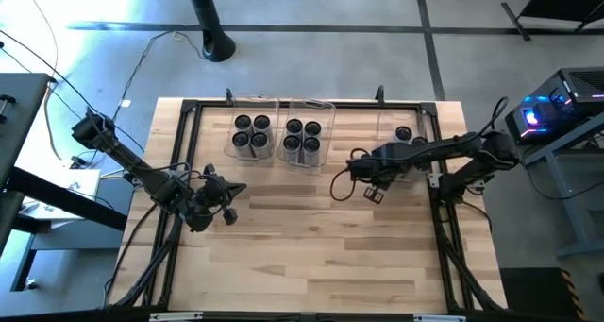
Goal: Sort soda cans
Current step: Adjust the transparent bins
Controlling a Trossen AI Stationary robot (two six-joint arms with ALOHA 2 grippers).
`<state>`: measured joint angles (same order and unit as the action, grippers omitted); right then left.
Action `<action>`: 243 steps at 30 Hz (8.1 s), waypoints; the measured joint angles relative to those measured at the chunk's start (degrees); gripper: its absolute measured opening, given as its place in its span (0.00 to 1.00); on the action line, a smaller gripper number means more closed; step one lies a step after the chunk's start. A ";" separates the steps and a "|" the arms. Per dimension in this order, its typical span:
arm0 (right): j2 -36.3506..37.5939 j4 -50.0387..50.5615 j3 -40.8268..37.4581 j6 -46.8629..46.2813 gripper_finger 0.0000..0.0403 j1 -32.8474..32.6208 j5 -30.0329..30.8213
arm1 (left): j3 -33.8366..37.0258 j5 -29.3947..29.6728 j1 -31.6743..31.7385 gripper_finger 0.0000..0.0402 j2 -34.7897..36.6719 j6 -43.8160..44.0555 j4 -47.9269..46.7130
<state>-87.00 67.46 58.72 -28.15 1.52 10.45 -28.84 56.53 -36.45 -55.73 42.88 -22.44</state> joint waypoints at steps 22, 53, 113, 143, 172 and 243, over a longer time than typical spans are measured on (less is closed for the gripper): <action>-0.07 -18.55 0.00 12.46 0.01 4.86 3.16 | 0.00 0.15 0.04 0.00 0.01 0.08 0.04; -20.06 -21.04 22.88 28.46 0.03 3.47 1.74 | 0.00 0.09 0.04 0.00 0.01 0.56 0.25; -2.89 -53.24 -12.74 12.77 0.00 -5.67 21.55 | 7.74 -9.42 21.33 0.00 -22.53 -10.91 29.00; -5.00 -70.27 -7.34 23.00 0.00 -10.36 17.53 | 7.74 -11.10 30.45 0.00 -22.24 -31.14 39.25; -28.20 -78.82 6.51 28.17 0.00 -1.66 22.97 | 7.43 -12.53 22.10 0.00 -22.22 -14.56 31.67; -7.48 -57.97 -16.25 18.25 0.00 -0.34 25.99 | 7.48 -15.12 21.49 0.00 -22.19 -16.13 36.45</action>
<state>-94.48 9.49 42.46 -9.90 1.18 36.44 -21.37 41.41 -14.95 -77.92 26.75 14.02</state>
